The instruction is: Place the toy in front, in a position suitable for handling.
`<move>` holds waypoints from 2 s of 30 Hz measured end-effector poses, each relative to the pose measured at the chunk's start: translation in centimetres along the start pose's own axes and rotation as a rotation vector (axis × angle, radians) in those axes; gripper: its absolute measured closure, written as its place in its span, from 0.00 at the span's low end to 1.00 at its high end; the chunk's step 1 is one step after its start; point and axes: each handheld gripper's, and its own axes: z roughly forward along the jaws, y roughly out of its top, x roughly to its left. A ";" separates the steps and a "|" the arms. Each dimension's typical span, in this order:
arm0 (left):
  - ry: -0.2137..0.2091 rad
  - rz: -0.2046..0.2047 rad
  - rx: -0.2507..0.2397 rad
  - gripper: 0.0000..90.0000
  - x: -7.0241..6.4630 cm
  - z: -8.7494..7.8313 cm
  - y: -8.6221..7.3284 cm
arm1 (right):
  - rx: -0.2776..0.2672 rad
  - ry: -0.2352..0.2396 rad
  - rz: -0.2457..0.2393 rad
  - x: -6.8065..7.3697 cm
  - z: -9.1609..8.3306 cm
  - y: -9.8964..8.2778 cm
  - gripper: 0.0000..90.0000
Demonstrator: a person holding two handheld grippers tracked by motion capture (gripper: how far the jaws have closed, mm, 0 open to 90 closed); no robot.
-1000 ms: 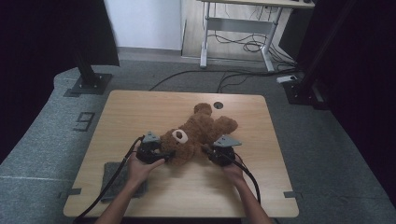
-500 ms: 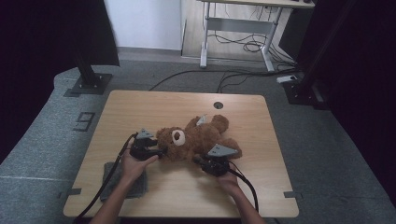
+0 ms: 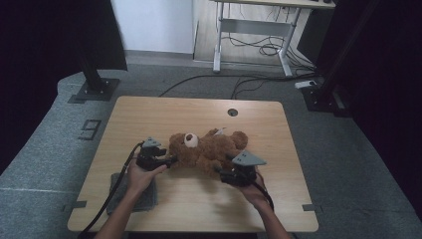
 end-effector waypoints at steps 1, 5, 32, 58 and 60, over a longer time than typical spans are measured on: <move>-0.001 0.001 0.002 0.43 0.0 0.0 0.0 | -0.006 -0.028 0.026 -0.9 -0.2 0.3 0.36; -0.005 0.006 0.001 0.43 -0.1 0.0 0.0 | 0.031 -0.024 0.092 -4.0 0.0 0.5 0.33; 0.020 0.015 -0.032 0.35 1.7 -6.9 -4.4 | 0.097 -0.007 0.126 -5.2 0.9 -4.5 0.30; 0.120 0.006 0.135 0.17 2.8 -6.5 -9.6 | 0.079 0.013 0.094 -4.9 0.7 -4.5 0.57; 0.129 0.012 0.147 0.16 2.8 -6.3 -9.9 | 0.079 0.013 0.094 -4.9 0.7 -4.5 0.57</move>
